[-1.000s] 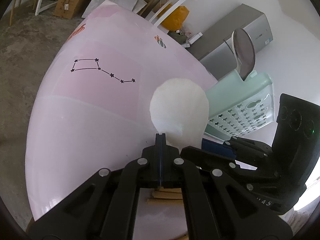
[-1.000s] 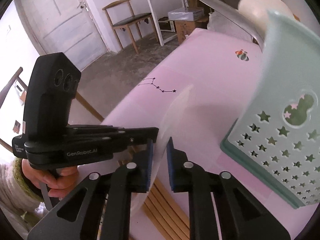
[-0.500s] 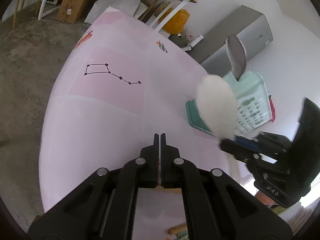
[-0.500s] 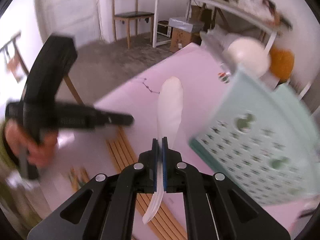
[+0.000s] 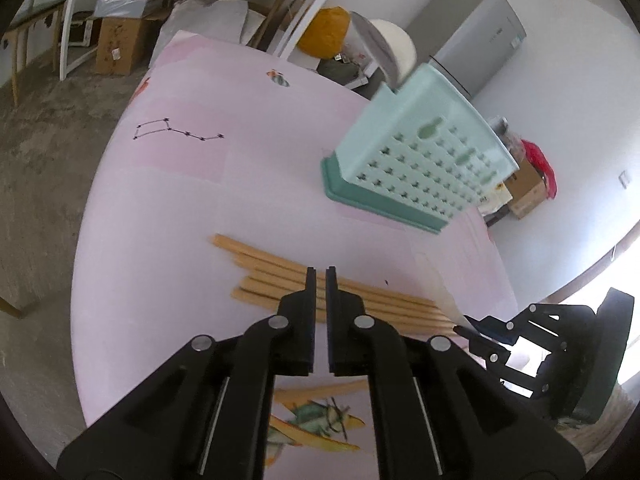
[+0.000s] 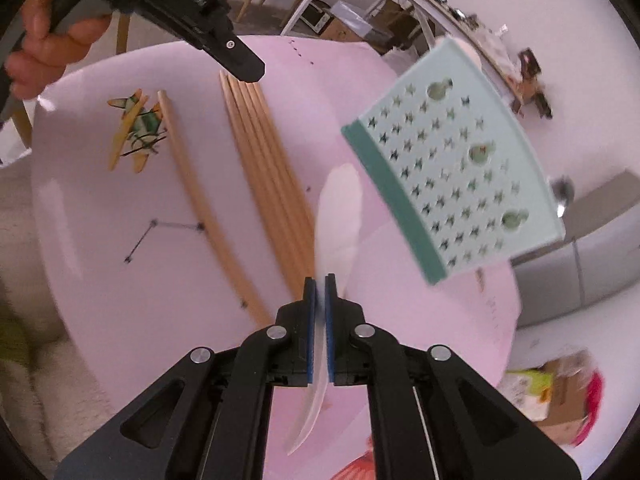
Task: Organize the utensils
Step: 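Lower the white ceramic spoon into the green holder and open the right gripper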
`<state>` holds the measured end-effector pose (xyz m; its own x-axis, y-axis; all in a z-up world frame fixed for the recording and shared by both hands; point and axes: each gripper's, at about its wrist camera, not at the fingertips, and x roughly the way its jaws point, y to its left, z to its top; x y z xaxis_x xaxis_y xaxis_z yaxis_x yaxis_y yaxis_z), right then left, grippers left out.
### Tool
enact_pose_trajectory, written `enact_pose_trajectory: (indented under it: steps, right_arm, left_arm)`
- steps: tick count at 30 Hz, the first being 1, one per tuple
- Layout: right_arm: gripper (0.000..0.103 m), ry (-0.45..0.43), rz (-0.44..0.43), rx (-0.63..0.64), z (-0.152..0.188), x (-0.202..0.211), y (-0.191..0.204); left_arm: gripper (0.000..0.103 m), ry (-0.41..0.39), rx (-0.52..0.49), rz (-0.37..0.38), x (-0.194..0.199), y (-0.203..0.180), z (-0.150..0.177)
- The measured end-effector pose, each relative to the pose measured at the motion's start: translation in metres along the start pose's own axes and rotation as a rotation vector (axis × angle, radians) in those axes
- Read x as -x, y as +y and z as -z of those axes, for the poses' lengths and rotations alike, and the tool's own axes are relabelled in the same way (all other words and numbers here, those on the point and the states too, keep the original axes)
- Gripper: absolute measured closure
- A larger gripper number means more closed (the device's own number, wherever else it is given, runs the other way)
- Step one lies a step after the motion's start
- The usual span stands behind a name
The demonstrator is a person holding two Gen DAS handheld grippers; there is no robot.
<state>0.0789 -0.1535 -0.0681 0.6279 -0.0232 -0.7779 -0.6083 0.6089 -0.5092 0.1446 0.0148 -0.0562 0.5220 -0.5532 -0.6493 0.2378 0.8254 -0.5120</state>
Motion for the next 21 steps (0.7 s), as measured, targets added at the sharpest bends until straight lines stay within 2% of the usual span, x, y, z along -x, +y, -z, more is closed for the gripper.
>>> enact_pose_trajectory:
  steps: [1,3,5,7,9,14,17,19,21]
  right_arm:
    - [0.092,-0.002,-0.024,-0.025,0.003,0.001,-0.004]
    - [0.078,-0.019,-0.106,-0.101,0.01,0.005,-0.015]
    - [0.072,-0.049,-0.223,-0.207,0.013,0.008,-0.033]
    - [0.071,-0.082,-0.336,-0.331,0.018,0.01,-0.053]
    - [0.067,-0.093,-0.394,-0.429,0.022,0.003,-0.073]
    - [0.067,-0.056,-0.592,-0.742,0.043,-0.041,-0.124]
    - [0.067,-0.017,-0.686,-0.844,0.056,-0.073,-0.139]
    - [0.067,-0.035,-0.775,-0.888,0.062,-0.084,-0.145]
    - [0.067,-0.043,-0.813,-0.896,0.062,-0.086,-0.147]
  left_arm:
    - [0.099,0.003,-0.006,0.0,0.0,-0.003,0.002]
    - [0.099,0.006,-0.018,-0.006,0.0,-0.006,0.005]
    - [0.099,0.008,-0.029,-0.015,-0.003,-0.01,0.007]
    - [0.099,0.008,-0.039,-0.015,-0.003,-0.012,0.008]
    - [0.098,0.002,-0.053,-0.007,-0.004,-0.016,0.009]
    - [0.098,-0.002,-0.097,0.047,-0.009,-0.028,0.011]
    - [0.098,0.023,-0.112,0.044,-0.019,-0.034,0.013]
    - [0.098,0.032,-0.119,0.037,-0.023,-0.036,0.012]
    - [0.098,0.034,-0.129,0.029,-0.025,-0.038,0.012]
